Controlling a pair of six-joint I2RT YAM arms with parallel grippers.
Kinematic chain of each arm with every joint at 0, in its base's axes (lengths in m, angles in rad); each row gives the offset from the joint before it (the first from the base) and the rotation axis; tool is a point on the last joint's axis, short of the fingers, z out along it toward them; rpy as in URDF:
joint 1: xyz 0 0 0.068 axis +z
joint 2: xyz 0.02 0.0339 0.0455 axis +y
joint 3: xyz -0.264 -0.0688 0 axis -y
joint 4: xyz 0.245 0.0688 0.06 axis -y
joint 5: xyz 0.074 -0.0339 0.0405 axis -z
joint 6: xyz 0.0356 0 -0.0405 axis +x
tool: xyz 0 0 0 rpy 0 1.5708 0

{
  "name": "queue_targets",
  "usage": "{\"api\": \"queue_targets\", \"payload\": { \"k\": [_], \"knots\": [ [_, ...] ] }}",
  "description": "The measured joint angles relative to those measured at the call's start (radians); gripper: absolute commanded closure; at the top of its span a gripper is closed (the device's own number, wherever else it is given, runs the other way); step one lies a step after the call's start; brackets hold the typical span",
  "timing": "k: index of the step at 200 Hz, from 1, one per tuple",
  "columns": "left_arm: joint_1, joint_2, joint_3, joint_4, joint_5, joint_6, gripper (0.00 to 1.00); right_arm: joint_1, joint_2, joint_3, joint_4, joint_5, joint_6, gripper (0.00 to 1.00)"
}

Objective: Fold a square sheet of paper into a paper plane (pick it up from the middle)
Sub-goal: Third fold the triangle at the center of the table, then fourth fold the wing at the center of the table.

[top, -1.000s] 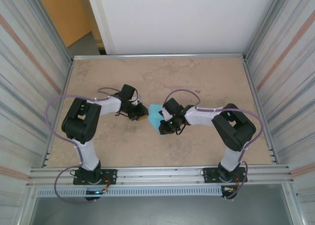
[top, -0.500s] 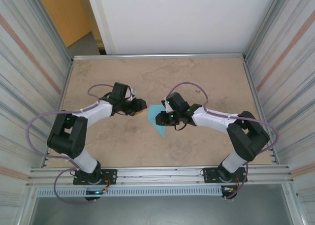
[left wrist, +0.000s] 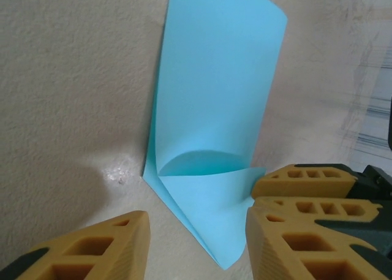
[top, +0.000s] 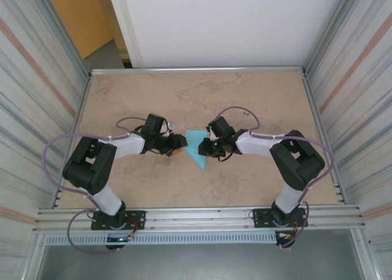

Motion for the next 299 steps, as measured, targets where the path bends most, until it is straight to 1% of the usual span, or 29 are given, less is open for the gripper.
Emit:
{"api": "queue_targets", "payload": {
  "k": [18,30,38,88,124,165,221,243,278,299],
  "knots": [
    [-0.003,0.021,0.0,0.003,0.01,-0.006,0.62,-0.007,0.013,0.0,0.0,0.0,0.0,0.79],
    [-0.006,0.035,0.004,0.003,0.014,-0.007,0.67,-0.007,0.021,0.0,0.0,0.0,-0.001,0.8],
    [-0.008,0.044,0.008,0.004,0.016,-0.007,0.68,-0.007,0.024,0.0,0.0,-0.001,-0.001,0.8],
    [-0.01,0.082,0.04,0.004,0.022,-0.004,0.68,-0.007,0.039,0.0,0.0,-0.004,-0.001,0.82],
    [-0.01,0.091,0.066,0.0,0.048,0.019,0.68,-0.009,0.039,0.0,0.0,-0.003,-0.002,0.83],
    [-0.01,0.109,0.102,-0.004,0.084,0.074,0.67,-0.011,0.039,0.0,0.0,-0.003,-0.005,0.83],
    [-0.01,0.149,0.113,-0.009,0.146,0.192,0.68,-0.024,0.039,0.0,-0.001,-0.004,-0.011,0.81],
    [-0.009,0.149,0.113,-0.01,0.161,0.232,0.73,-0.027,0.038,0.0,-0.001,-0.008,-0.012,0.79],
    [0.002,0.153,0.114,-0.011,0.176,0.27,0.85,-0.03,0.019,0.0,-0.009,-0.007,-0.03,0.75],
    [0.011,0.159,0.114,-0.011,0.175,0.273,0.88,-0.033,-0.006,0.0,-0.016,0.0,-0.041,0.71]
  ]
}}
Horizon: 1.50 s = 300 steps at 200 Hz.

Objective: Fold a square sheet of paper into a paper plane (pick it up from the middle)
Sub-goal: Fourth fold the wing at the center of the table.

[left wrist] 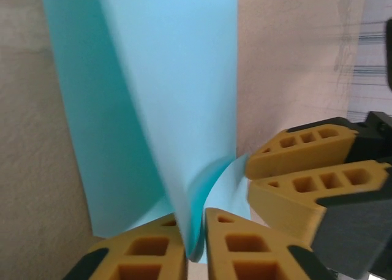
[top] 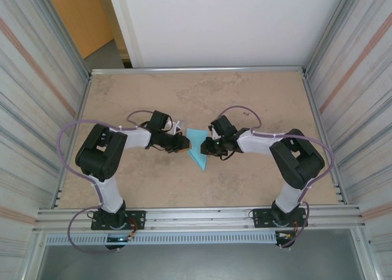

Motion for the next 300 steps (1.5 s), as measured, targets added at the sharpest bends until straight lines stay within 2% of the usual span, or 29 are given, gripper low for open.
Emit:
{"api": "queue_targets", "payload": {
  "k": [23,56,80,115,167,300],
  "knots": [
    [0.002,0.001,0.0,0.0,-0.004,-0.006,0.9,-0.002,-0.039,0.0,-0.014,0.036,-0.028,0.67],
    [0.002,0.0,0.0,0.001,-0.037,-0.054,0.91,0.026,-0.116,-0.006,-0.048,0.161,-0.093,0.62],
    [-0.002,-0.016,-0.002,0.0,-0.095,-0.114,0.91,0.1,-0.161,-0.021,-0.051,0.267,-0.159,0.59],
    [-0.022,-0.055,-0.022,0.002,-0.172,-0.22,0.91,0.225,-0.166,-0.027,-0.032,0.367,-0.246,0.6],
    [-0.059,-0.065,-0.025,0.0,-0.223,-0.325,0.91,0.301,-0.067,-0.014,-0.002,0.433,-0.287,0.63],
    [-0.067,-0.082,-0.013,-0.039,-0.225,-0.403,0.91,0.333,0.021,0.021,0.008,0.522,-0.283,0.62]
  ]
}}
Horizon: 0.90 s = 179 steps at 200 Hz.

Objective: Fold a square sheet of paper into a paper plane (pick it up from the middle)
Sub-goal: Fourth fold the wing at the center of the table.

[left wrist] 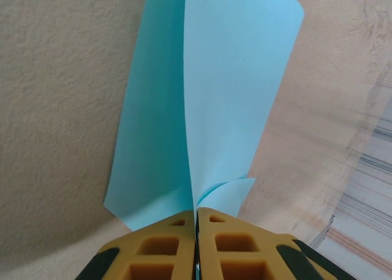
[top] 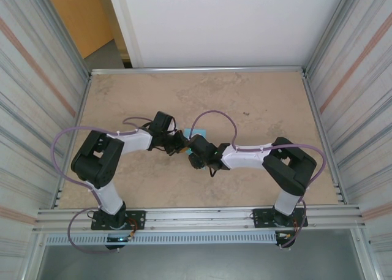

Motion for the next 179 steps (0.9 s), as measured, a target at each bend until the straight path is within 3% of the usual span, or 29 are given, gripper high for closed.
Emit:
{"api": "queue_targets", "payload": {
  "k": [75,179],
  "knots": [
    [0.0,-0.007,0.004,-0.003,0.014,-0.016,0.9,0.0,0.017,0.002,-0.002,0.031,0.0,0.68],
    [0.027,-0.008,0.06,-0.073,0.016,0.019,0.7,0.0,0.015,0.002,-0.016,0.058,-0.026,0.81]
  ]
}}
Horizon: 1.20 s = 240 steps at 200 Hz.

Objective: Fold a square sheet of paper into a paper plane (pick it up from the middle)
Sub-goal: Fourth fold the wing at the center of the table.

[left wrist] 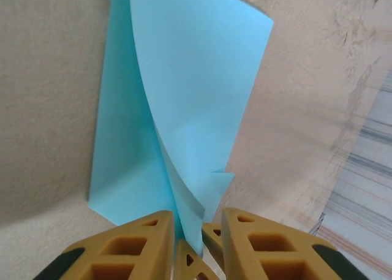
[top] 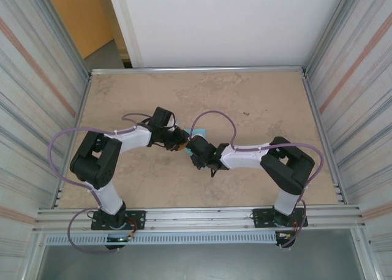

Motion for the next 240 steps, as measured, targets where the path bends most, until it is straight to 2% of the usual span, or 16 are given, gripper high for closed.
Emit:
{"api": "queue_targets", "payload": {
  "k": [66,104,151,187,240],
  "knots": [
    [0.048,-0.002,0.015,-0.018,0.002,0.031,0.57,-0.01,-0.031,-0.032,0.016,-0.013,-0.004,0.87],
    [0.051,-0.052,-0.023,-0.004,0.001,0.029,0.55,-0.034,-0.051,-0.06,0.042,-0.052,-0.005,0.88],
    [0.052,-0.085,-0.118,0.047,-0.001,0.002,0.61,-0.062,-0.1,-0.098,0.079,-0.095,-0.029,0.84],
    [0.021,-0.055,-0.121,0.078,0.006,-0.013,0.67,-0.069,-0.101,-0.098,0.083,-0.097,-0.029,0.78],
    [-0.012,0.035,-0.078,0.097,0.024,-0.016,0.74,-0.051,-0.093,-0.068,0.023,-0.021,0.003,0.74]
  ]
}}
